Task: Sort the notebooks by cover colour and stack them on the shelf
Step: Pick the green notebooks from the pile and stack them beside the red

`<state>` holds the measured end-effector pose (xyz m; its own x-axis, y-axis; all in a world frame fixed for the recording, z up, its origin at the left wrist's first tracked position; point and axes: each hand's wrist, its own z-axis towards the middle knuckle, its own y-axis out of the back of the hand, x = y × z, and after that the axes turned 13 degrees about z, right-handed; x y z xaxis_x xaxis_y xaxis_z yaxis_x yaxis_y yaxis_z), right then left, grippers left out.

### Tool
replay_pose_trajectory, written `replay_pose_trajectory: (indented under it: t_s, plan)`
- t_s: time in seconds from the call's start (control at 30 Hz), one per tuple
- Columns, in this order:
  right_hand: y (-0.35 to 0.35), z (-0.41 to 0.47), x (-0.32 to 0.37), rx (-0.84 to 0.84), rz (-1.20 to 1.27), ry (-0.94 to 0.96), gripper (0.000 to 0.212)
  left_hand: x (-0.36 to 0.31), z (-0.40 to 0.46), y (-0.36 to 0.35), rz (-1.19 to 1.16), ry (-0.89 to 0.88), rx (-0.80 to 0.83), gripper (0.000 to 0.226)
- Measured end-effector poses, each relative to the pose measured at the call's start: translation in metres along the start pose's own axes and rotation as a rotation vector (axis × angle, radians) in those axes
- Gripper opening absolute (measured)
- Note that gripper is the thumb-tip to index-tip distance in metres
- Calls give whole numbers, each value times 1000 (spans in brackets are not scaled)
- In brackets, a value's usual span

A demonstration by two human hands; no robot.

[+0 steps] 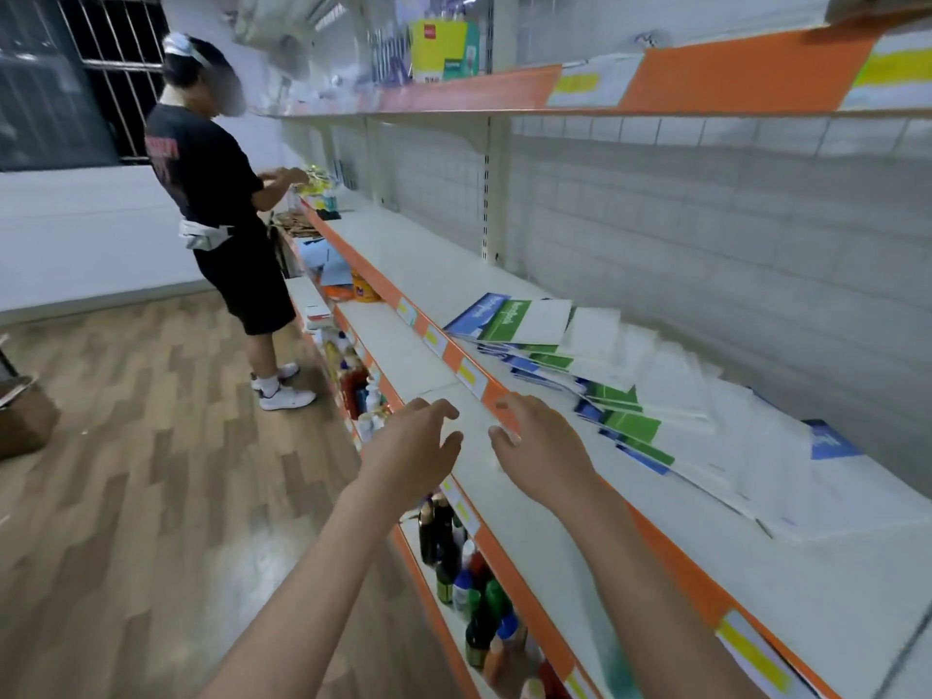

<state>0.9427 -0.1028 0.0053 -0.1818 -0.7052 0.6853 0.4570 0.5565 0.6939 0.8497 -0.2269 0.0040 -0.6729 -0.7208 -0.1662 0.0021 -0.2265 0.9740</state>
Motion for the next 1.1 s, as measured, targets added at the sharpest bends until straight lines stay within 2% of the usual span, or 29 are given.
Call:
replay_pose_trajectory:
  t_s: [0.23,0.37,0.7,0.87,1.03,1.1]
  plan:
    - [-6,61,-9,-150,39,12,33,17,66,-15,-34,-98,-31,35]
    - [-4,81,-17,-154,15,-46,37,12,96,-23,-63,-146,-29,35]
    - [2,138,-40,-233,-57,-118,31,5,190,-42,-141,-272,-16,33]
    - [4,187,-43,-317,-80,-203,36,7,261,-43,-109,-369,33,34]
    - [2,230,-50,-382,-106,-303,38,10,321,-51,-40,-388,100,30]
    - [-1,244,-53,-396,-118,-346,38,11,339,-57,-24,-386,173,39]
